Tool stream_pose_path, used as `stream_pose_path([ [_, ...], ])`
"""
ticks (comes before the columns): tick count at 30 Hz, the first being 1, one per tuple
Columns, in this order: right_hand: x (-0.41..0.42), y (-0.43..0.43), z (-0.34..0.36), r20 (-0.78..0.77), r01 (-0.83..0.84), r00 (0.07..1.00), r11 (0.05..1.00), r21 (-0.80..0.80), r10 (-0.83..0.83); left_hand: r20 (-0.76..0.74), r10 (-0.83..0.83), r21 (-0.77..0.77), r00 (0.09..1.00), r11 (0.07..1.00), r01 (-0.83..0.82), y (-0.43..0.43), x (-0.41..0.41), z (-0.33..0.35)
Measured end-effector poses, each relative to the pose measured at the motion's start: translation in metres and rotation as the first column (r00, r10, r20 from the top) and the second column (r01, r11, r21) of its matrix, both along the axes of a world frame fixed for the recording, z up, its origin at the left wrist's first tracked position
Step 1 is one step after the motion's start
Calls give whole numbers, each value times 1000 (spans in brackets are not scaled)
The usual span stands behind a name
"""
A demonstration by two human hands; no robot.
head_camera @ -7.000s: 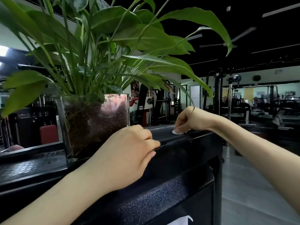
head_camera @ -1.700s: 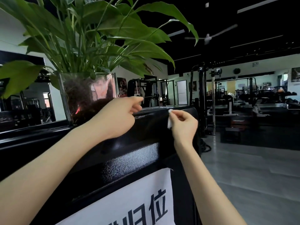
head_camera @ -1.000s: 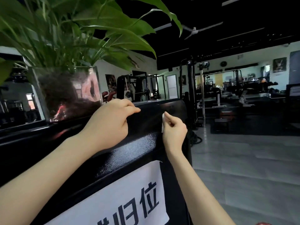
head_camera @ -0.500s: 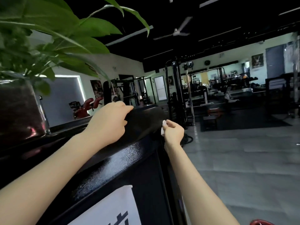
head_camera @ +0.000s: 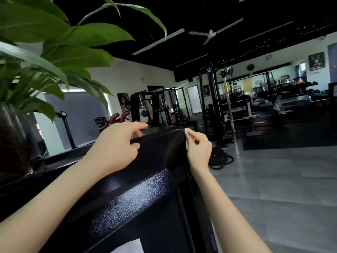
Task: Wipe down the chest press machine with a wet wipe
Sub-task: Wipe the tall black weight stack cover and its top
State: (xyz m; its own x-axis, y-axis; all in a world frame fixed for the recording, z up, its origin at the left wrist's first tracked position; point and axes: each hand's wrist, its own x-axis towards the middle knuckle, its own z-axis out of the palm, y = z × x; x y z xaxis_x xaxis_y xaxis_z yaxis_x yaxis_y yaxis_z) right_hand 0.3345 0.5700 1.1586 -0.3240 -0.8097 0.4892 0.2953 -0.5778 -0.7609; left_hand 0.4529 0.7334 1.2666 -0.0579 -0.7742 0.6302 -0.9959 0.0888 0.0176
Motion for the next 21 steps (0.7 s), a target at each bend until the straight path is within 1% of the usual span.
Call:
stream_pose_path([
  [2, -5, -13, -5, 42, -109, 993, 993, 54, 107, 38, 9, -7, 999, 1000, -9, -6, -4, 1],
  [3, -7, -13, -10, 58, -138, 989, 988, 66, 134, 54, 13, -12, 998, 1000, -13, -8, -4, 0],
  [8, -5, 13, -45, 116, -209, 972, 977, 33, 204, 84, 25, -36, 996, 999, -22, -12, -5, -1],
  [9, -4, 19, -53, 102, -214, 972, 977, 19, 211, 80, 22, -39, 997, 999, -19, -11, -6, -1],
  [12, 4, 36, -75, -36, -200, 979, 979, -31, 199, 79, 16, -53, 997, 999, -11, -7, -8, -3],
  [14, 10, 49, -88, -67, -225, 973, 972, -64, 221, 114, -5, -91, 993, 996, 15, -2, -9, -6],
  [17, 16, 71, -107, -11, -292, 956, 955, -40, 292, 141, -52, -150, 989, 986, 73, 12, -10, -13],
  [19, 16, 76, -109, 54, -326, 944, 945, 12, 325, 167, -81, -161, 983, 981, 108, 25, -9, -21],
  [21, 16, 77, -106, 68, -341, 939, 938, 59, 337, 185, -102, -154, 977, 979, 131, 39, -8, -30],
])
